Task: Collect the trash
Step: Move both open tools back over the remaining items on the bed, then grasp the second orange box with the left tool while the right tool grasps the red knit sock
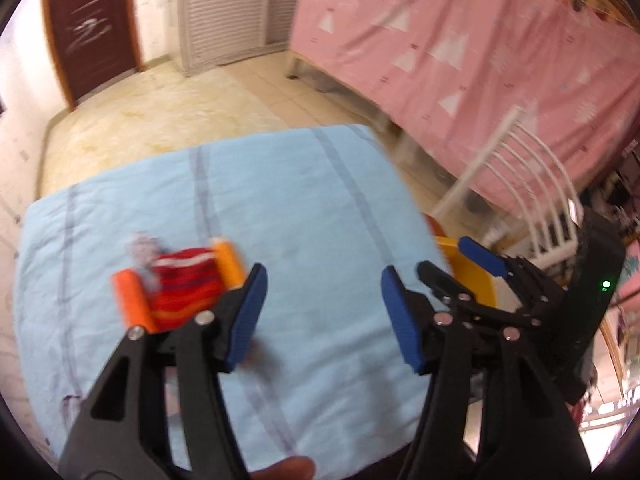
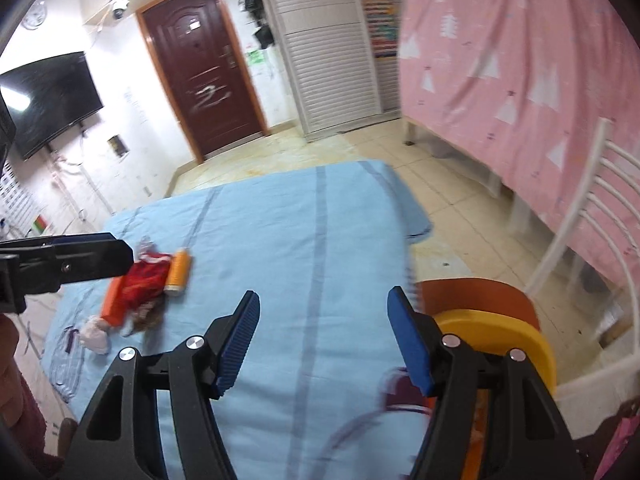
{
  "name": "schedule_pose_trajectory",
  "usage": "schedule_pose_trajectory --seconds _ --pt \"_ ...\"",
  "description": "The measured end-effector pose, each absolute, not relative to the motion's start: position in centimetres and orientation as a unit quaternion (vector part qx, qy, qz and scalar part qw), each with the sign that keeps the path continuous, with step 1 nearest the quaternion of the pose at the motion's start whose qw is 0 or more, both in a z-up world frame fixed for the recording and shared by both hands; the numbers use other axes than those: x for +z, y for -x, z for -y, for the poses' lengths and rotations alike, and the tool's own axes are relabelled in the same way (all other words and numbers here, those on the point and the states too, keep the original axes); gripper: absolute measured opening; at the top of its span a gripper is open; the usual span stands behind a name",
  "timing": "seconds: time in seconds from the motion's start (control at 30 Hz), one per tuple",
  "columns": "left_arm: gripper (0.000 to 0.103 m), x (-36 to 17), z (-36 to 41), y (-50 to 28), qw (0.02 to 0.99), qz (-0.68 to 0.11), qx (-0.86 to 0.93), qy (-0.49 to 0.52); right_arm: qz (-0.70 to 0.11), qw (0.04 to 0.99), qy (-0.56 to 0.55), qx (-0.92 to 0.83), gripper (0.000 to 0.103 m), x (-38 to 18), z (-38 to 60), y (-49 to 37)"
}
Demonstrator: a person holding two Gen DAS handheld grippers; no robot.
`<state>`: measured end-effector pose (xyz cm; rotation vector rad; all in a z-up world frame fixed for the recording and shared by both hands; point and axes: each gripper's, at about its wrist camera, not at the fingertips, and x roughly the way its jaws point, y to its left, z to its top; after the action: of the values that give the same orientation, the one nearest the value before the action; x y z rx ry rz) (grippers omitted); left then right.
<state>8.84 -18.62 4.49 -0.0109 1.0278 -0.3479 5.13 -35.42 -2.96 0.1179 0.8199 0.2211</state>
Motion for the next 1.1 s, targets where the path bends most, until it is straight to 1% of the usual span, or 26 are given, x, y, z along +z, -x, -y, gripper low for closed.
schedule_pose_trajectory --seconds 0.2,0.33,0.57,0.73,0.8,0.83,0.9,0.93,1.1 --pt "0.061 4.0 11.5 -9.7 0.865 -0.494 -0.089 0.017 -0.394 0.906 -0.028 0.154 0.06 -1.8 29.8 -5.8" --pt "0.061 2.7 8.4 -10.1 0.859 -0.507 -0.057 0.033 -0.4 0.899 -0.01 0.18 0.06 -1.9 26.4 -6.2" --pt "0.061 0.4 6.3 -10.4 0.848 -0.526 -0.04 0.041 -0.405 0.888 0.03 0.214 0.06 -2.2 21.4 -5.9" --pt "0.06 -1.4 6.0 -11.6 0.84 -0.539 -0.036 0.057 -0.409 0.884 0.039 0.223 0.06 -2.5 19.9 -6.0" --pt "0.054 -2.1 5.9 -12.1 0.835 -0.545 -0.035 0.066 -0.413 0.881 0.042 0.226 0.06 -2.7 19.5 -6.1" --pt "0.053 -2.4 5.8 -12.4 0.832 -0.549 -0.033 0.071 -0.414 0.881 0.045 0.226 0.06 -2.8 19.3 -6.2" --pt "0.043 -3.1 5.5 -12.8 0.829 -0.554 -0.028 0.077 -0.415 0.878 0.053 0.232 0.06 -2.9 18.7 -6.3" --pt "0.042 -3.4 5.4 -13.0 0.826 -0.557 -0.027 0.081 -0.415 0.877 0.055 0.234 0.06 -2.9 18.4 -6.4" --pt "0.027 -4.2 4.5 -13.1 0.824 -0.557 -0.033 0.095 -0.421 0.87 0.076 0.245 0.06 -3.5 16.7 -7.3"
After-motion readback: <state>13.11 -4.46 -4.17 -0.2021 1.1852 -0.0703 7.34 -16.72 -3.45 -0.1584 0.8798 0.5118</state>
